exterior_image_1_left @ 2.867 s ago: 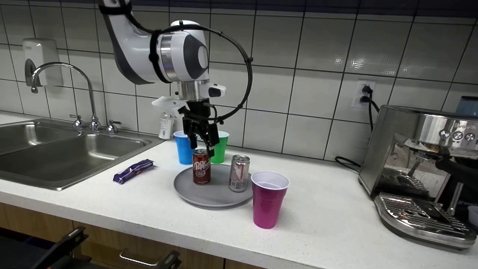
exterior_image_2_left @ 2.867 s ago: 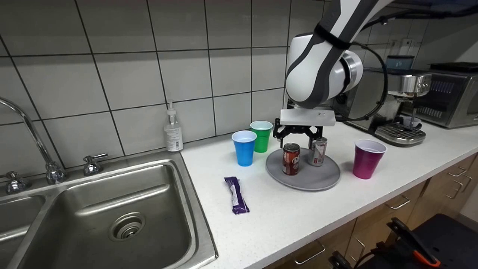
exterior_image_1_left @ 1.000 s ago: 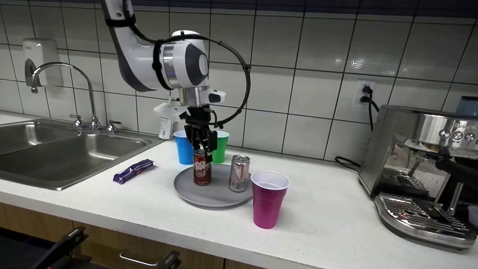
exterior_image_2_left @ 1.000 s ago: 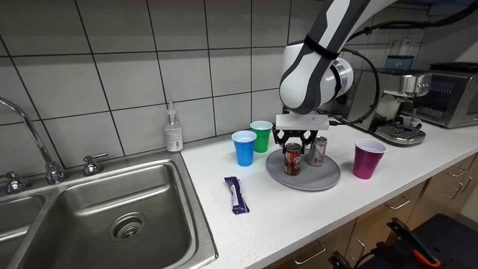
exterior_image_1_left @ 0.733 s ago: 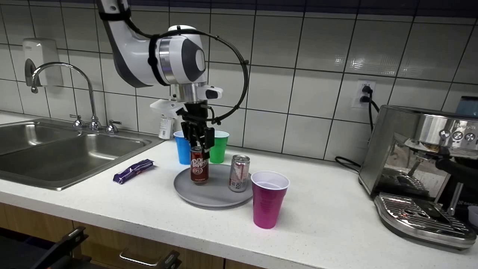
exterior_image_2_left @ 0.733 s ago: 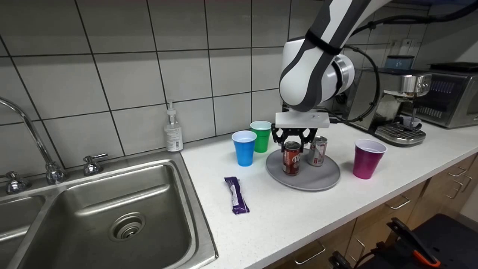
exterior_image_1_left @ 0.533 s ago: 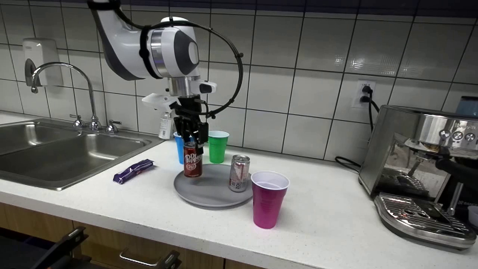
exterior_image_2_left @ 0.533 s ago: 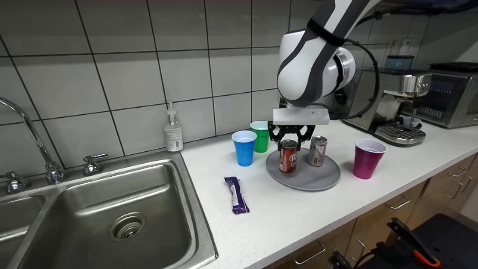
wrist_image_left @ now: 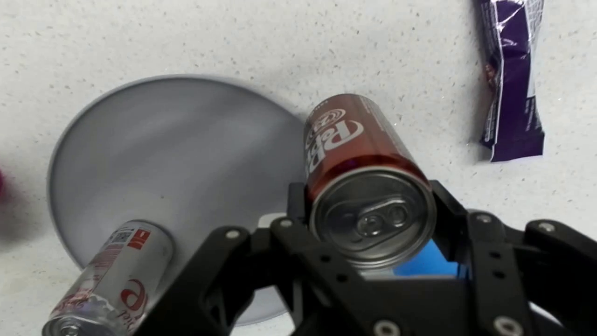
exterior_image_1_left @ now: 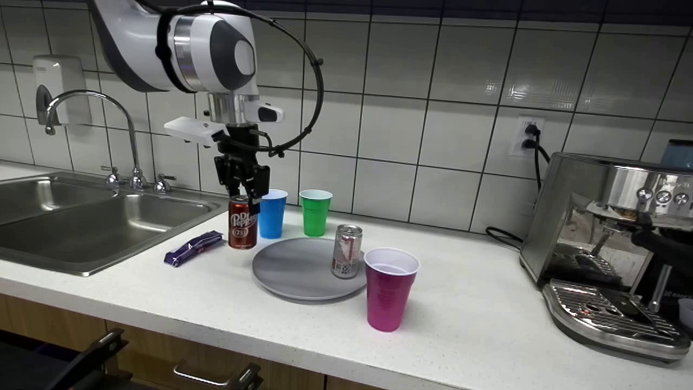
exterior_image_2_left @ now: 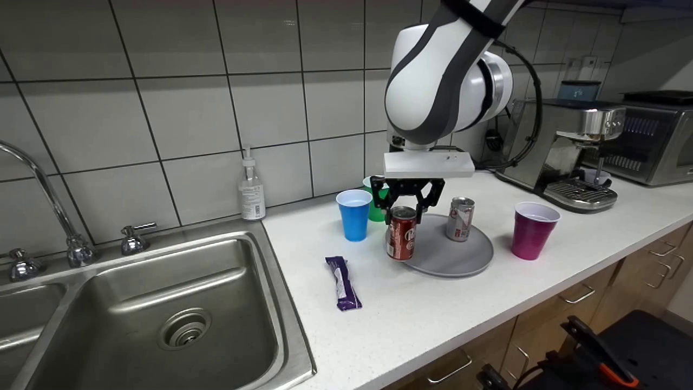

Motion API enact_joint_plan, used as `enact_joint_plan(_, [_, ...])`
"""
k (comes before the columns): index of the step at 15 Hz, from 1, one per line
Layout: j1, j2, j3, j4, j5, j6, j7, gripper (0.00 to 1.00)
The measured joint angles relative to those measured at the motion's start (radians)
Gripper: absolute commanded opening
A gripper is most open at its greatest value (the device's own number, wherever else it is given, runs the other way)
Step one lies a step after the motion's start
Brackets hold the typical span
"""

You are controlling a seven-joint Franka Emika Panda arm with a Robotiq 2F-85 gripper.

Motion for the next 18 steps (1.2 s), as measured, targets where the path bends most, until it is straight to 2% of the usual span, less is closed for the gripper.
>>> enact_joint_plan(5, [0.001, 0.005, 0.048, -0.022, 0.077, -0.001, -0.065, 0.38])
enact_joint_plan(8, [0.002, 0.015, 0.064, -0.028, 0.083, -0.001, -0.074, 0.38])
enact_joint_plan(12, [0.008, 0.034, 0.069, -0.034, 0.065, 0.003, -0.074, 0.38])
enact_joint_plan(18, [0.012, 0.065, 0.067, -0.038, -0.021, 0.04, -0.051, 0.38])
